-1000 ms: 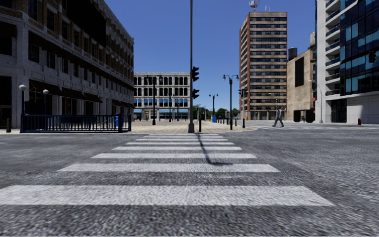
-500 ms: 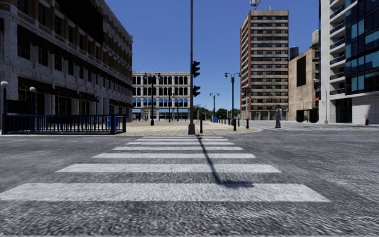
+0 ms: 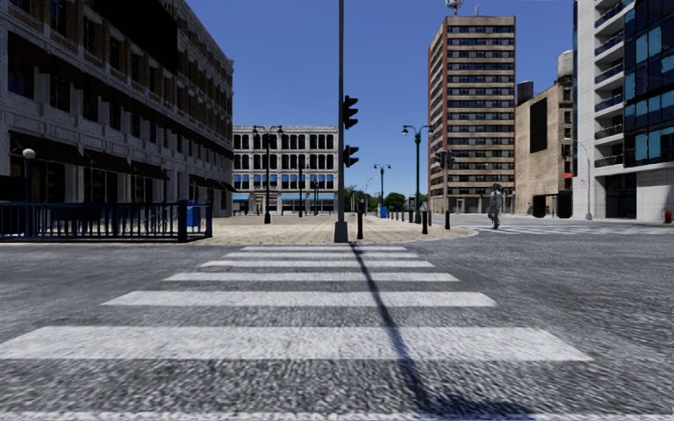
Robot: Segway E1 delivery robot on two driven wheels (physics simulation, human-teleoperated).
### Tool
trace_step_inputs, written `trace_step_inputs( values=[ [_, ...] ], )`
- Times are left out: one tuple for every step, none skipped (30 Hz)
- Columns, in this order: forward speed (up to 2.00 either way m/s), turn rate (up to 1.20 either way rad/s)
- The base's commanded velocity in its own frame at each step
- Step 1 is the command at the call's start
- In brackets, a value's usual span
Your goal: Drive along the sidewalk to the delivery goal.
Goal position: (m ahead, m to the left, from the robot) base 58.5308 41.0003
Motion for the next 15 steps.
trace_step_inputs(
  values=[
    [2.00, 0.00],
    [2.00, 0.00],
    [2.00, 0.00],
    [2.00, 0.00],
    [2.00, 0.00],
    [2.00, 0.00],
    [2.00, 0.00],
    [2.00, 0.00],
    [2.00, 0.00],
    [2.00, 0.00],
    [2.00, 0.00],
    [2.00, 0.00],
    [2.00, 0.00],
    [2.00, 0.07],
    [2.00, 0.23]
  ],
)
